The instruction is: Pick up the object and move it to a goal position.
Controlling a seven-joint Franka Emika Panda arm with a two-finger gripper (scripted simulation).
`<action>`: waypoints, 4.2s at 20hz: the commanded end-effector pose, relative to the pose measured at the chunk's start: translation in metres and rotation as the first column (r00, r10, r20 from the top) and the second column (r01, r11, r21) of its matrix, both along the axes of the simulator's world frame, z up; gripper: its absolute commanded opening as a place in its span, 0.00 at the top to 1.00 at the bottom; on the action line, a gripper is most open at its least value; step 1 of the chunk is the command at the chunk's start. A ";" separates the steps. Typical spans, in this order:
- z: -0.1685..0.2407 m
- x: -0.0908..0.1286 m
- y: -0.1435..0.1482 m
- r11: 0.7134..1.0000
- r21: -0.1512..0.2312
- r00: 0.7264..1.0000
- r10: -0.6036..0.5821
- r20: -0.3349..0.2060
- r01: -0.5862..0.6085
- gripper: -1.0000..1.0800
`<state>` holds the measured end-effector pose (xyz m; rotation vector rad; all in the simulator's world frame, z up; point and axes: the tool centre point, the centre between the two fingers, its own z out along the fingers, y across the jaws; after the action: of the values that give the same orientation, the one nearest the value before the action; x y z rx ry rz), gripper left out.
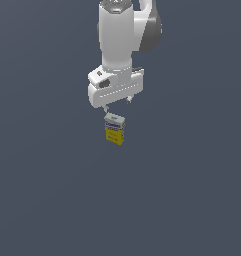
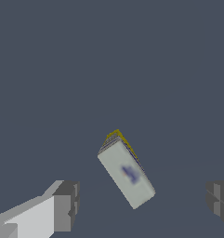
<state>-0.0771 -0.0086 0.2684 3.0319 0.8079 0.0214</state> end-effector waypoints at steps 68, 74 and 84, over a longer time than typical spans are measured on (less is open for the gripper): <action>-0.115 -0.018 -0.016 0.817 0.000 0.817 0.577 -0.014 -0.577 1.00; -0.105 -0.005 -0.003 0.817 0.000 0.817 0.577 -0.014 -0.577 1.00; -0.074 0.041 0.042 0.817 0.000 0.817 0.576 -0.014 -0.577 1.00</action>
<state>-0.0441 0.0251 0.1889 2.6488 1.6891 0.0003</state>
